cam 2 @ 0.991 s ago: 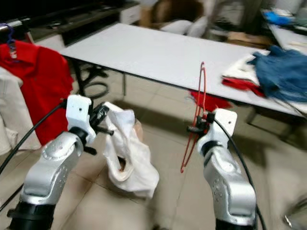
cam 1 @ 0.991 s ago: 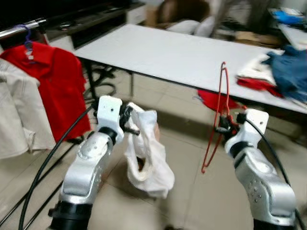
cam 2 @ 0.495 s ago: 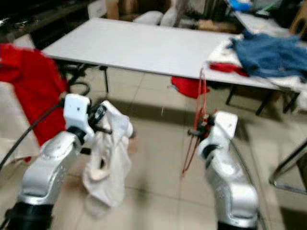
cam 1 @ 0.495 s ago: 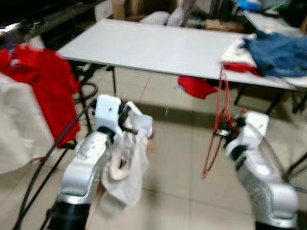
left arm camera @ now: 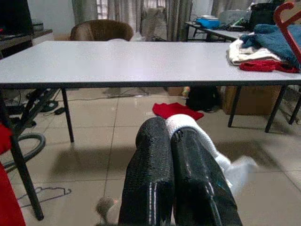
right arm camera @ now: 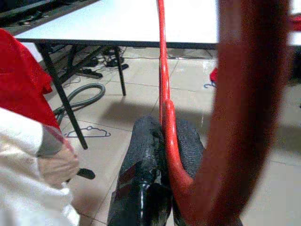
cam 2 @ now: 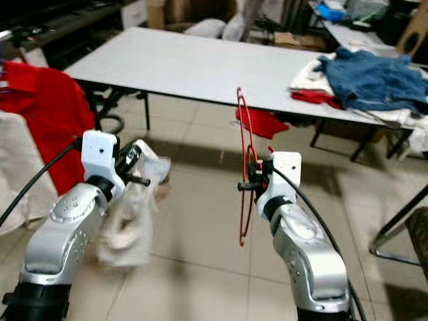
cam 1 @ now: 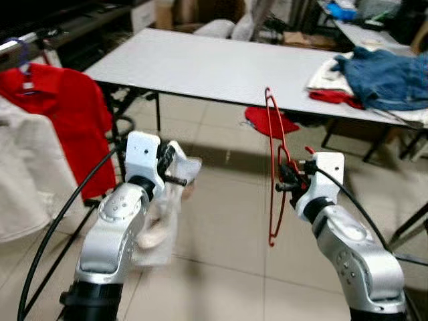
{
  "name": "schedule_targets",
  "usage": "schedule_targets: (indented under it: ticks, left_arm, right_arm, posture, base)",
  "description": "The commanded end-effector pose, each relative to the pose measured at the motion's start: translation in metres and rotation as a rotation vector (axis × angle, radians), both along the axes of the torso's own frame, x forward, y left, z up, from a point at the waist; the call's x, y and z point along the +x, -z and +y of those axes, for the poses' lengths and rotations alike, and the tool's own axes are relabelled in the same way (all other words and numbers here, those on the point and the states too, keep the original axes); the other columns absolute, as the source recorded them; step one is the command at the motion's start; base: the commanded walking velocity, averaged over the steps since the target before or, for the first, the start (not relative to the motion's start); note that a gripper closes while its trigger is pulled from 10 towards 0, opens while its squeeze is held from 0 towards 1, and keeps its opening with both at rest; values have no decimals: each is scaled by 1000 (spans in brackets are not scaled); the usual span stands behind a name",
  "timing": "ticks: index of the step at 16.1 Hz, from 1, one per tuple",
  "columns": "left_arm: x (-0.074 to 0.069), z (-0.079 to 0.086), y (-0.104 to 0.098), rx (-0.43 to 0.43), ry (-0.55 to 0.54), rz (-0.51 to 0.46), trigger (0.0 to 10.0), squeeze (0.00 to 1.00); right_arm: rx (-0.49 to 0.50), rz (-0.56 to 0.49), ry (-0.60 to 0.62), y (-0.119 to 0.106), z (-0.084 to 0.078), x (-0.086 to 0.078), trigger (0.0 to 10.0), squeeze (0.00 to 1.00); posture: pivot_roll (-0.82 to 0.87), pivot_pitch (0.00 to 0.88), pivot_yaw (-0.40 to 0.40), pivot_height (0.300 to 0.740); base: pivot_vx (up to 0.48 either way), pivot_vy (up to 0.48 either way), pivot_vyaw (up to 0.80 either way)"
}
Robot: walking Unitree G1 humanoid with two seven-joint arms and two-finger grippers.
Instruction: Hang hanger
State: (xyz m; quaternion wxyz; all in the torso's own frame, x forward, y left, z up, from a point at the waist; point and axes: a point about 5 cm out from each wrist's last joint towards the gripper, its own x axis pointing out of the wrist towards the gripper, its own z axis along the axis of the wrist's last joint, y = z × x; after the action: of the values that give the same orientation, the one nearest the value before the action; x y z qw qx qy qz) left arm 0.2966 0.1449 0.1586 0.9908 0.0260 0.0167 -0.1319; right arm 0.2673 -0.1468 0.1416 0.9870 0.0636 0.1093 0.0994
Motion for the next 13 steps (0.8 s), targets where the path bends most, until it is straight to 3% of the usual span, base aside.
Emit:
schedule_targets:
  ticks: [1,8,13]
  left_arm:
    - [3,1,-6,-4,-1,-26,10000,0]
    - [7,5,-9,-27,-10,-33,10000,0]
    - [9,7,-9,-30,-10,-31,10000,0]
  right_arm:
    - [-2,-34,-27,-8,1,1,10000,0]
    - [-59,-57,-92,-10,5,3,10000,0]
    - [-74,-66,-98,-10,5,3,10000,0]
  posture:
    - [24,0,-38,740]
    - [24,0,-47,740]
    - [24,0,-44,740]
  base:
    - [281,0,0]
    - [288,0,0]
    - [310,0,581]
